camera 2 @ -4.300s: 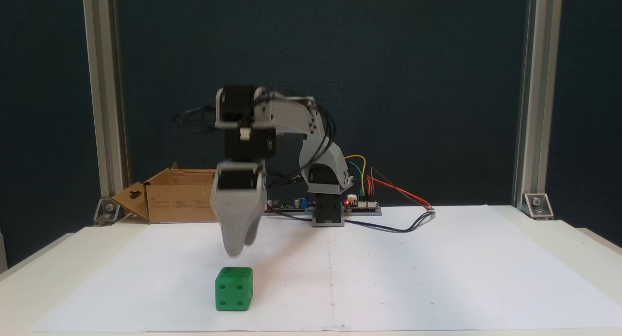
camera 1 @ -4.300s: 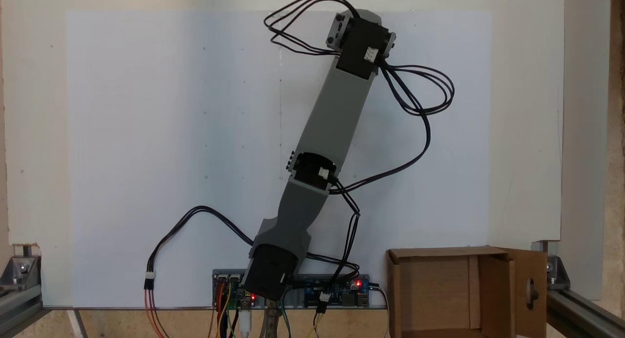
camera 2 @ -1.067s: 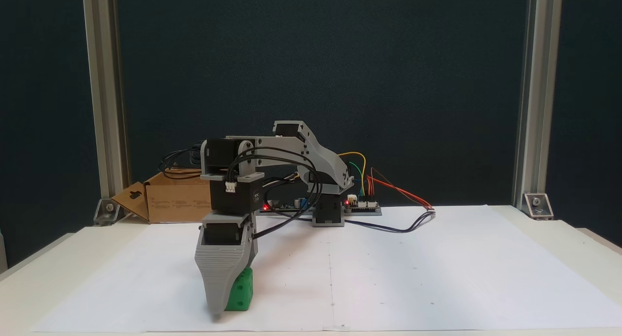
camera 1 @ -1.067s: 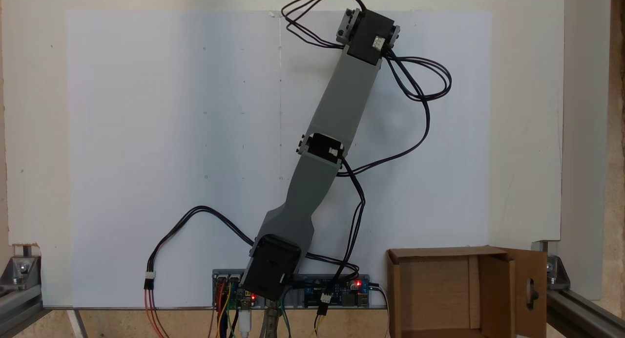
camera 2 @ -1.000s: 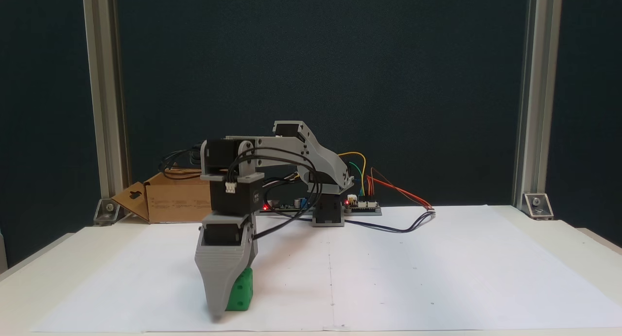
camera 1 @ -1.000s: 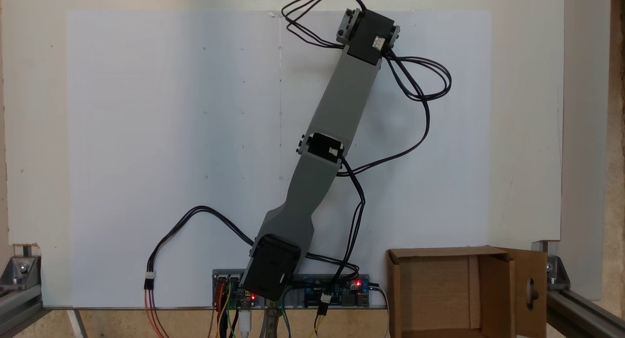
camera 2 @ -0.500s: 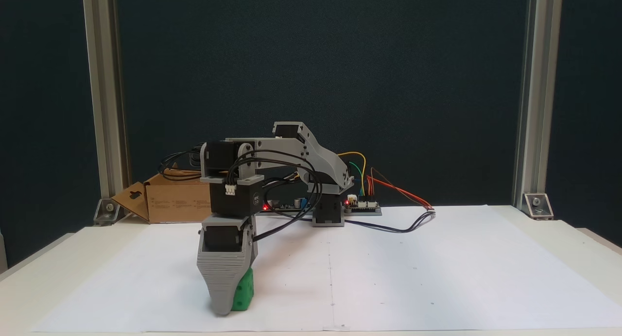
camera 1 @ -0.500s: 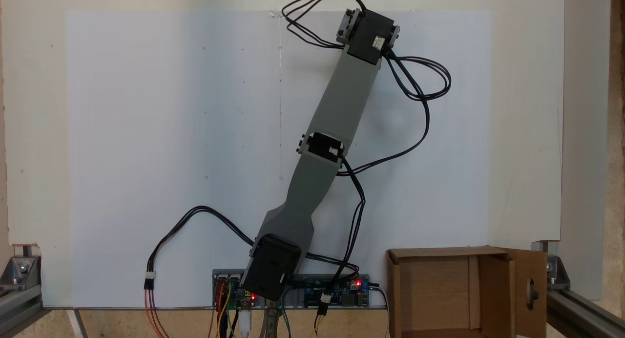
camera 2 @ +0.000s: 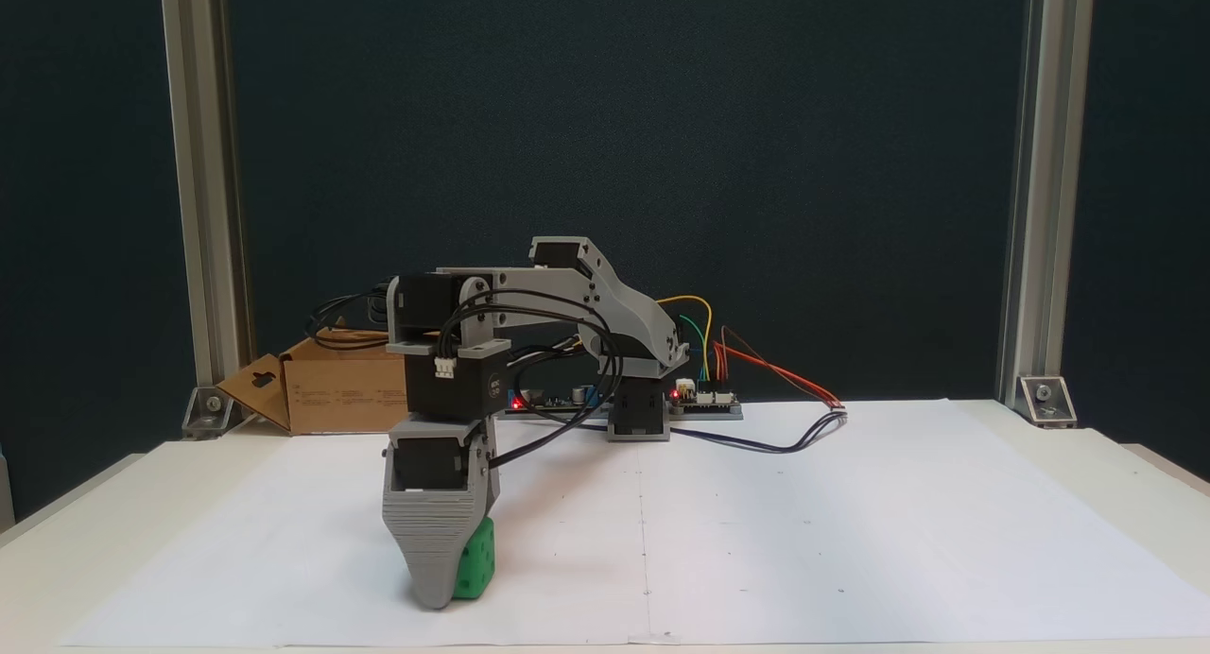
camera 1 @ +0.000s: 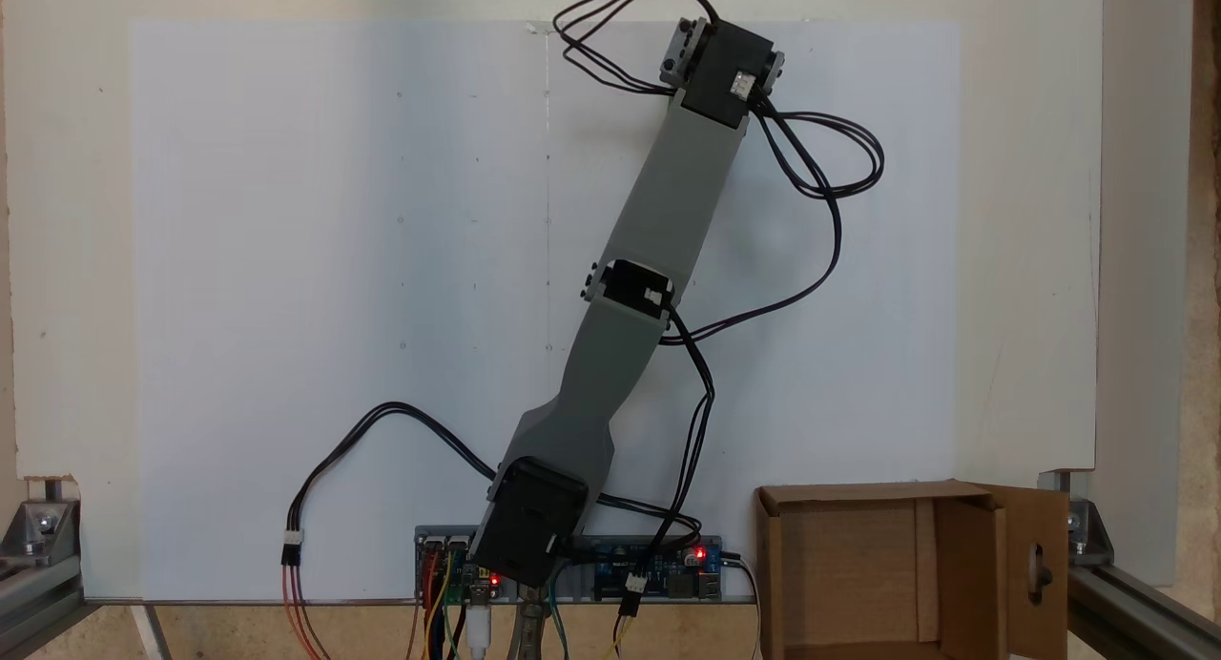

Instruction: Grasp a green dice and put it in the bin.

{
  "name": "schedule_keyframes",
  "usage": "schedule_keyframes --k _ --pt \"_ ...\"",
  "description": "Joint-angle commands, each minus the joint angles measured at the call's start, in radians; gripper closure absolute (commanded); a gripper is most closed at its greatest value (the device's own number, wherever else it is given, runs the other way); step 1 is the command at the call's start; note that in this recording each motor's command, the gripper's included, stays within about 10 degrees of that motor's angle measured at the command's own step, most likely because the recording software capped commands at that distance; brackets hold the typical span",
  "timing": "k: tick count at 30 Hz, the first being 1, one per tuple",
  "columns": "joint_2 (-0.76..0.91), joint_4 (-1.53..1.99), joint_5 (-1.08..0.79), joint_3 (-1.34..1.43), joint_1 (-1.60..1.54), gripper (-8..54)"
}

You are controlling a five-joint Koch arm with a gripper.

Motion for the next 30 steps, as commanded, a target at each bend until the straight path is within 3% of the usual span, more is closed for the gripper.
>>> schedule_keyframes --k 1,15,30 --pt "0.055 0.017 0.048 -0.035 0.008 33.8" --pt "0.644 -0.169 0.063 0.655 -0.015 33.8" --pt "1.034 -0.117 0.064 0.684 0.169 33.8"
